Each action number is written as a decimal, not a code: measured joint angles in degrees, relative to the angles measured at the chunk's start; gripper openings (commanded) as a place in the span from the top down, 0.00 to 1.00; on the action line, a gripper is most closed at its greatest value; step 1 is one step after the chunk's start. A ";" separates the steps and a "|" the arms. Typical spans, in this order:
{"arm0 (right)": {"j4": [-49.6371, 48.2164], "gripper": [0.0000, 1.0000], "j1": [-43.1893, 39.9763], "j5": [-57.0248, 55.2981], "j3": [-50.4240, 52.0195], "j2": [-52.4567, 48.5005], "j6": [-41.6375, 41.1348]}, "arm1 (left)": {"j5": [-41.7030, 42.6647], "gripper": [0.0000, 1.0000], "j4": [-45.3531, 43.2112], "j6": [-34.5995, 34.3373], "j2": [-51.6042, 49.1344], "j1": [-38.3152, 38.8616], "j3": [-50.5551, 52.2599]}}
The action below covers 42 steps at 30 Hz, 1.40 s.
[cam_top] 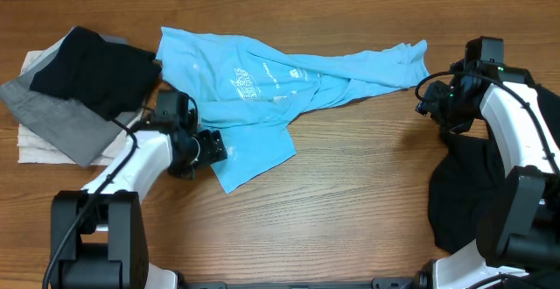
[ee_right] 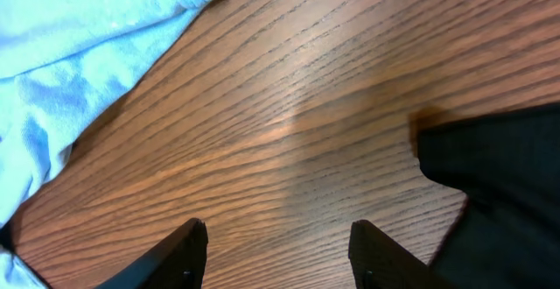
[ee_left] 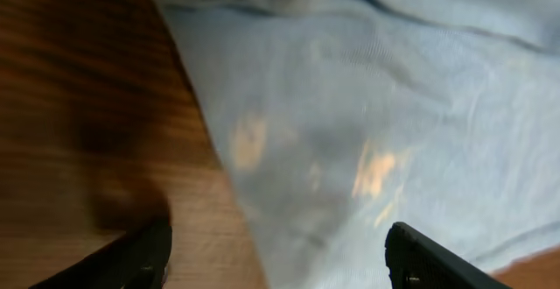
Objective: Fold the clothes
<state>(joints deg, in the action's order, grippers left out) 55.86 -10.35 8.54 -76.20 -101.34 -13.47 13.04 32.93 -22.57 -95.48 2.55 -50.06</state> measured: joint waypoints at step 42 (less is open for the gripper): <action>0.83 0.42 0.00 -0.02 0.00 0.00 -0.02 | 0.55 0.96 -18.01 -8.57 -2.58 1.22 3.85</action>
<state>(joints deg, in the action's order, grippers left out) 56.69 -10.35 8.51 -76.20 -101.34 -13.50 13.58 14.92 -31.14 -98.06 3.77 -46.22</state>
